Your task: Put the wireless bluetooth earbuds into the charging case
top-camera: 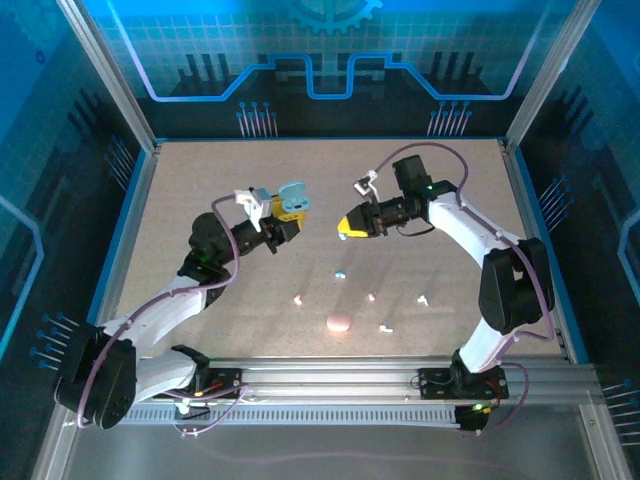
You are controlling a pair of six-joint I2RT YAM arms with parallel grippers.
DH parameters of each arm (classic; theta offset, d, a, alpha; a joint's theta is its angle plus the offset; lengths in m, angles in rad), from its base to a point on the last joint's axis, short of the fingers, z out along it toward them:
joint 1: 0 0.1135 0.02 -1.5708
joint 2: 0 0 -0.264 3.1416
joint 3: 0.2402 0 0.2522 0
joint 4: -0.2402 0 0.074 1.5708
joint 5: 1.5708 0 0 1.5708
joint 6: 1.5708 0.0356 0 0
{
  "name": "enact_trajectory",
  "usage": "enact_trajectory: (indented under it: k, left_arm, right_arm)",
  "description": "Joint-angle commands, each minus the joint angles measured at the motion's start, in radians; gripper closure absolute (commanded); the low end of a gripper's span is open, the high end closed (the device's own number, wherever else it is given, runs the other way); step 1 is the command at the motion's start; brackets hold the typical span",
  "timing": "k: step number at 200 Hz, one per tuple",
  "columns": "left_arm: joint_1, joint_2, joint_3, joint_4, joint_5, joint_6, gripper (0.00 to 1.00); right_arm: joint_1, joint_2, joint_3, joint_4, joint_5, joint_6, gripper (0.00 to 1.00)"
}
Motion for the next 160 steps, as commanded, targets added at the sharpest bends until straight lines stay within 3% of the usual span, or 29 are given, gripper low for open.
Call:
enact_trajectory:
  k: [1,62,109,160]
  left_arm:
    - [-0.013,0.02,-0.015,0.027,0.024,0.048,0.65]
    - [-0.063,0.056,-0.008,0.021,0.016,0.102,0.64]
    - [-0.121,0.101,0.01,0.034,-0.014,0.137,0.64]
    - [-0.156,0.152,0.035,0.076,-0.033,0.129,0.65]
  right_arm:
    - [-0.009,-0.049,0.054,0.026,-0.133,0.026,0.8]
    - [-0.007,-0.085,0.094,0.044,-0.096,0.105,0.8]
    - [-0.005,-0.125,0.047,0.186,-0.004,0.268,0.79]
    - [-0.002,-0.157,0.015,0.246,0.022,0.329,0.79]
